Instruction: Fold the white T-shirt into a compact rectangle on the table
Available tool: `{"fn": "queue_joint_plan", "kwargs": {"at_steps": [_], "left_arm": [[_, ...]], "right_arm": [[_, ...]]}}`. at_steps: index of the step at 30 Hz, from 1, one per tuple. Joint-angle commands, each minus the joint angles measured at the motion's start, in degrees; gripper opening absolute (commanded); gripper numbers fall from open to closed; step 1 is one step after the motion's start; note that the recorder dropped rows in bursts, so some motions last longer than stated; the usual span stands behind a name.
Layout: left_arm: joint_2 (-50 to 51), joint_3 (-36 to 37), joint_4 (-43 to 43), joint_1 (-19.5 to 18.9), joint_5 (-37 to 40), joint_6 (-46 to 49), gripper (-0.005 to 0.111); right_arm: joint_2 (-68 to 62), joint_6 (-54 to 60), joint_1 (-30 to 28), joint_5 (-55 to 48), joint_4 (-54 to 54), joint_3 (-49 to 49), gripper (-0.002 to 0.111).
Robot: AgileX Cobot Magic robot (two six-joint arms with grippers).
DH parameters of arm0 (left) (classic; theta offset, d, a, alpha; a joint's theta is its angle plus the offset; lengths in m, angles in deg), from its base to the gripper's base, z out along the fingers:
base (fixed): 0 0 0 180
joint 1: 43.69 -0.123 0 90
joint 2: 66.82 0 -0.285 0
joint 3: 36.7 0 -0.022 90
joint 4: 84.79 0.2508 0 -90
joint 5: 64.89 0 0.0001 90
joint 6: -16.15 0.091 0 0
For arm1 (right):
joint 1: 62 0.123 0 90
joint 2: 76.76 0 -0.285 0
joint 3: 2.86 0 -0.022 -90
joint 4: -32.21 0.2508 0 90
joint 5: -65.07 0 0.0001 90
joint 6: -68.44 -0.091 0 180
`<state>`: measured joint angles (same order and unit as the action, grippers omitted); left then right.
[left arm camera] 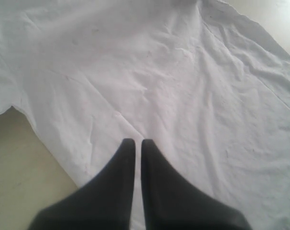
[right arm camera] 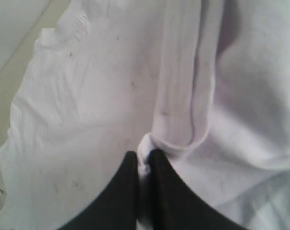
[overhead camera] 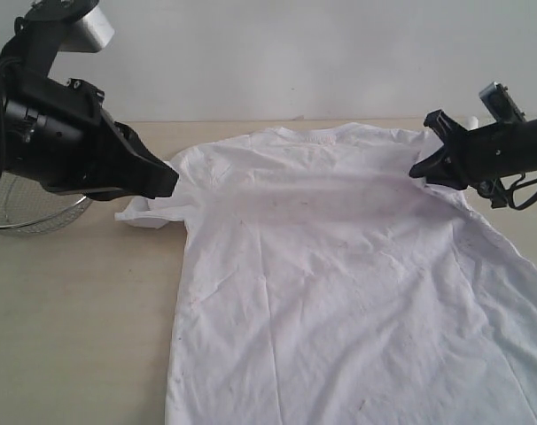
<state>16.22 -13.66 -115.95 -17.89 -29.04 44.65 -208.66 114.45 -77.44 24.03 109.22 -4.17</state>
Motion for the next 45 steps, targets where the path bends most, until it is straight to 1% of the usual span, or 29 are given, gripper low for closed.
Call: {"fn": "queue_joint_plan", "kwargs": {"at_steps": [1,7,16,18,20,22,24,25,26,27,29,32,34,35,42,45], "left_arm": [[-0.34,0.24,0.17,-0.13,0.00,-0.24,0.005],[-0.34,0.24,0.17,-0.13,0.00,-0.24,0.005],[-0.34,0.24,0.17,-0.13,0.16,-0.24,0.005],[-0.34,0.24,0.17,-0.13,0.16,-0.24,0.005],[-0.34,0.24,0.17,-0.13,0.16,-0.24,0.005],[-0.34,0.24,0.17,-0.13,0.16,-0.24,0.005],[-0.34,0.24,0.17,-0.13,0.16,-0.24,0.005],[-0.34,0.24,0.17,-0.13,0.16,-0.24,0.005],[-0.34,0.24,0.17,-0.13,0.16,-0.24,0.005],[-0.34,0.24,0.17,-0.13,0.16,-0.24,0.005],[-0.34,0.24,0.17,-0.13,0.16,-0.24,0.005],[-0.34,0.24,0.17,-0.13,0.16,-0.24,0.005],[-0.34,0.24,0.17,-0.13,0.16,-0.24,0.005],[-0.34,0.24,0.17,-0.13,0.16,-0.24,0.005],[-0.34,0.24,0.17,-0.13,0.51,-0.24,0.005],[-0.34,0.24,0.17,-0.13,0.63,-0.24,0.005]], "right_arm": [[0.66,0.61,1.15,-1.19,-2.73,0.13,0.000],[0.66,0.61,2.47,-1.80,-7.09,0.13,0.000],[0.66,0.23,4.10,-1.73,-10.91,0.13,0.000],[0.66,0.23,4.10,-2.14,-11.85,0.13,0.002],[0.66,0.48,4.10,-2.86,-12.61,0.13,0.012],[0.66,0.48,4.10,-3.29,-12.90,0.13,0.027],[0.66,0.48,4.10,-3.92,-12.90,0.13,0.047],[0.66,0.70,4.10,-4.38,-12.90,0.13,0.055],[0.66,1.45,4.10,-5.15,-12.90,0.13,0.061],[0.66,1.75,4.10,-5.97,-12.90,0.13,0.062],[0.66,1.88,4.10,-6.98,-12.90,0.13,0.059],[1.22,1.00,3.99,-7.57,-12.00,0.13,0.050],[2.70,0.96,3.89,-6.23,-10.97,0.24,0.044],[3.76,0.96,3.89,-5.12,-10.88,0.24,0.043],[10.87,1.05,3.89,5.19,-10.88,0.24,0.043],[12.02,1.05,3.89,8.85,-10.88,0.24,0.043]]}}
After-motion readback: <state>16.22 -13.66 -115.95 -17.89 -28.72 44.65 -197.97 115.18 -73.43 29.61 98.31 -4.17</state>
